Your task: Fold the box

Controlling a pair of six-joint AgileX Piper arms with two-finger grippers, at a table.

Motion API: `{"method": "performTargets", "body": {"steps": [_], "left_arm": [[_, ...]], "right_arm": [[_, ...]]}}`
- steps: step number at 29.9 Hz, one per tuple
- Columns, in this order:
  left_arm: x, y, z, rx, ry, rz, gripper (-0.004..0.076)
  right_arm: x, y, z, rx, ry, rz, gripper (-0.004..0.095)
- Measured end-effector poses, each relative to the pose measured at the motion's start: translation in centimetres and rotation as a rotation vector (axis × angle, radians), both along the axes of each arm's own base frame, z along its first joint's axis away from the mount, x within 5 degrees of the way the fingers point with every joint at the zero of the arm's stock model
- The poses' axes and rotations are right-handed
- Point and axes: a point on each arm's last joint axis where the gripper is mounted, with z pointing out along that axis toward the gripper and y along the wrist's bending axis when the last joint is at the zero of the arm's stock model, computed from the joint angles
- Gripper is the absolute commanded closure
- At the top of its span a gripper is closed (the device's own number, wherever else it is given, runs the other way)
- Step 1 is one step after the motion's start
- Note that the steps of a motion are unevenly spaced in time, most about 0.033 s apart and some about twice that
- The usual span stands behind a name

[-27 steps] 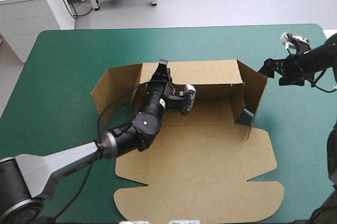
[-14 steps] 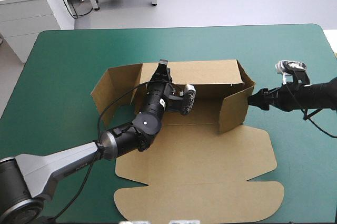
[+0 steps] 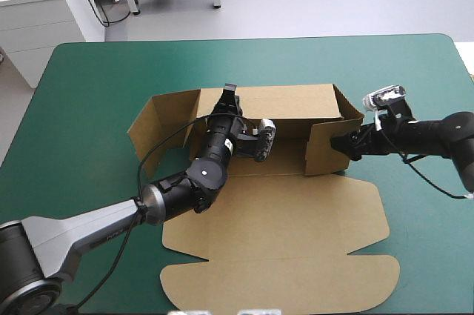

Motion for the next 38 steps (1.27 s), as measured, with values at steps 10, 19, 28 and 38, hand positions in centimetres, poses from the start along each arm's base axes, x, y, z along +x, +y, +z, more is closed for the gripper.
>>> {"method": "performTargets", "body": {"steps": [10, 19, 28, 38], "left_arm": [[0.0, 0.0, 0.0, 0.000, 0.000, 0.000, 0.0732], [0.0, 0.0, 0.0, 0.000, 0.000, 0.000, 0.0732], [0.0, 0.0, 0.0, 0.000, 0.000, 0.000, 0.0732], [0.0, 0.1, 0.0, 0.001, -0.003, 0.007, 0.0711]], "right_arm": [[-2.6, 4.1, -3.1, -0.097, -0.090, -0.064, 0.0102], [-3.2, 6.8, -3.8, -0.127, -0.234, -0.179, 0.0179], [-3.1, 7.7, -3.5, -0.128, -0.292, -0.228, 0.0851], [-3.0, 7.3, -3.4, -0.122, -0.305, -0.280, 0.0926]]}}
